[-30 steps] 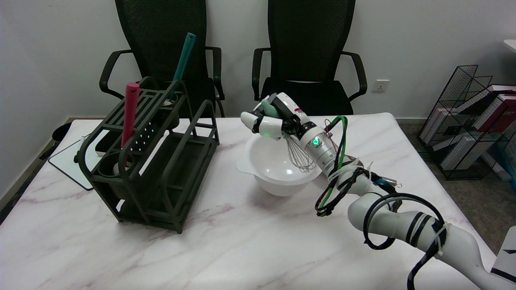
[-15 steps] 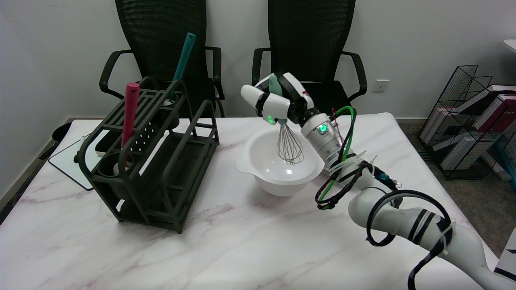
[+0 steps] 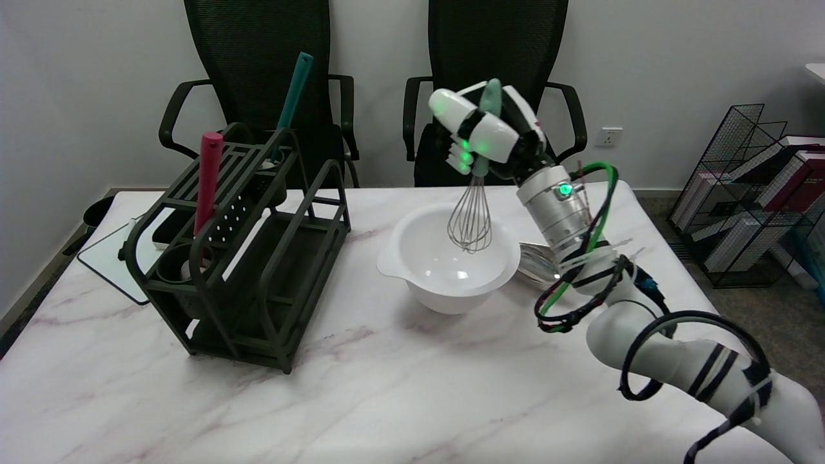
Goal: Pick up the whisk.
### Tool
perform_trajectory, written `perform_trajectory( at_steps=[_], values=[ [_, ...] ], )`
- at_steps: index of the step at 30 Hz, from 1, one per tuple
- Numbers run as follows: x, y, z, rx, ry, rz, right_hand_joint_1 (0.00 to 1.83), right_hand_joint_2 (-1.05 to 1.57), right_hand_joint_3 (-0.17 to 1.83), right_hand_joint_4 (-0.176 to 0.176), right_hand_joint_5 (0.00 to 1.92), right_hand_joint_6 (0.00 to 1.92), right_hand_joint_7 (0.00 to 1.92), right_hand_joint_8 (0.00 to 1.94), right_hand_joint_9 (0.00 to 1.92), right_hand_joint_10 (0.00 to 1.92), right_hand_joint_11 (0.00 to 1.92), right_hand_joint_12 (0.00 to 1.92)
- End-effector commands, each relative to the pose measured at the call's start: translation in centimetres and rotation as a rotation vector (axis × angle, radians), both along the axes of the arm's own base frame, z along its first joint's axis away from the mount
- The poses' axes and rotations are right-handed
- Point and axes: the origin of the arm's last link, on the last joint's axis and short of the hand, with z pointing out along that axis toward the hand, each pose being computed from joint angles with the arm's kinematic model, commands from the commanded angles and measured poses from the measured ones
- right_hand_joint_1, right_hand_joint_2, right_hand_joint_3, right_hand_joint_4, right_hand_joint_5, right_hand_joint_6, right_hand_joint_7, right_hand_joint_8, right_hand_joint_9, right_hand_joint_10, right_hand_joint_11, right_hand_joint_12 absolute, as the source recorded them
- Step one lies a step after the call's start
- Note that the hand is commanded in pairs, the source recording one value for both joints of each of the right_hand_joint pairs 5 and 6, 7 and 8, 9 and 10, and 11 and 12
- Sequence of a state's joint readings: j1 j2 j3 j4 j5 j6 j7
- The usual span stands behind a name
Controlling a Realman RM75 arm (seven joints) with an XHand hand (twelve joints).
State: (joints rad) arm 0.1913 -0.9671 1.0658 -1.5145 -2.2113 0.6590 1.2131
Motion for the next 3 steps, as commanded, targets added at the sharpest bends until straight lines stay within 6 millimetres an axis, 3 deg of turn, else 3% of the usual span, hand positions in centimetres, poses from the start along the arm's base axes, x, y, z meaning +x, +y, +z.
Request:
perform_trajectory(
  at_steps=[1,3],
  values=[
    [1.8,5.8,6.1,-0.078,-0.201,0.092,0.88,1.57,0.68,0.0,1.92,1.92,1.92,1.92,1.92,1.92,1.92,1.92],
    [1.3,6.9,7.9,-0.138,-0.231,0.101,0.88,1.57,0.69,0.0,1.92,1.92,1.92,1.92,1.92,1.92,1.92,1.92]
  ],
)
